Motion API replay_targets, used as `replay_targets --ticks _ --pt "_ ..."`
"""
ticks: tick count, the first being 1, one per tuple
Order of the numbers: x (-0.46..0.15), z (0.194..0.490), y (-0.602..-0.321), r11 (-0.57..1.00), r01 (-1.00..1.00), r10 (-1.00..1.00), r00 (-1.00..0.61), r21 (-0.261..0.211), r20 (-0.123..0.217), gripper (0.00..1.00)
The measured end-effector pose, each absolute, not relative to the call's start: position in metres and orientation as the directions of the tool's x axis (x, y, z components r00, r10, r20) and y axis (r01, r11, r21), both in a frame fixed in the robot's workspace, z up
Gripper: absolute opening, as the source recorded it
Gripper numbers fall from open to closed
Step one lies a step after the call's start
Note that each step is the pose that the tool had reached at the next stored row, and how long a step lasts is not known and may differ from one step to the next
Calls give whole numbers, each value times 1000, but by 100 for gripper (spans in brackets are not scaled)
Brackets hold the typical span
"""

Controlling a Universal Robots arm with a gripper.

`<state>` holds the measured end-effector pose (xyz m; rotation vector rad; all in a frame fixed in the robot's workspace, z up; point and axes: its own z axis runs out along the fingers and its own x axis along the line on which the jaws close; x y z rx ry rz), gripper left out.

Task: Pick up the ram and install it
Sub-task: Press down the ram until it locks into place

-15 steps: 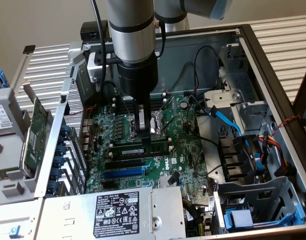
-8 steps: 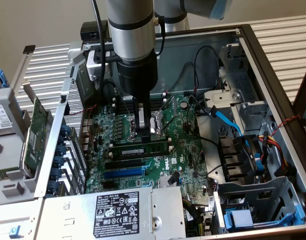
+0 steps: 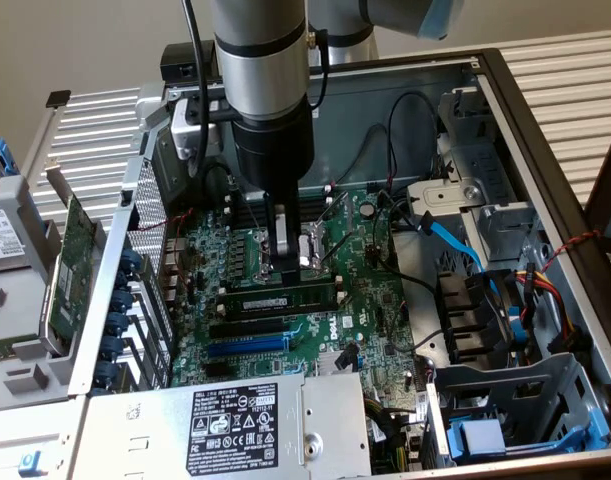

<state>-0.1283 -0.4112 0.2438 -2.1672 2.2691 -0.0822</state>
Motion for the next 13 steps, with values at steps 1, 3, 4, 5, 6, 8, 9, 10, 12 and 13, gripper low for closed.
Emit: replay_targets --ticks 1,3,4,5,6,8,9,10,12,13 --pt "-129 244 -411 45 -998 -998 -46 -40 34 20" --pt "-130 245 -411 45 -998 -998 -46 -39 34 20" --pt "-131 245 -411 45 -998 -998 -46 -39 34 20" --pt "-131 245 -411 45 -998 -998 -46 -39 34 20" --pt "-132 246 -411 45 -998 -998 -46 -38 34 20" --pt "-133 247 -411 45 -998 -998 -46 -38 34 20" --pt "-134 247 -411 45 -998 -998 -46 -37 34 18" --pt "-134 247 -411 45 -998 -998 -47 -37 34 12" --pt "-135 247 -411 45 -998 -998 -47 -37 34 11" --pt "-135 247 -411 46 -998 -998 -47 -37 34 11"
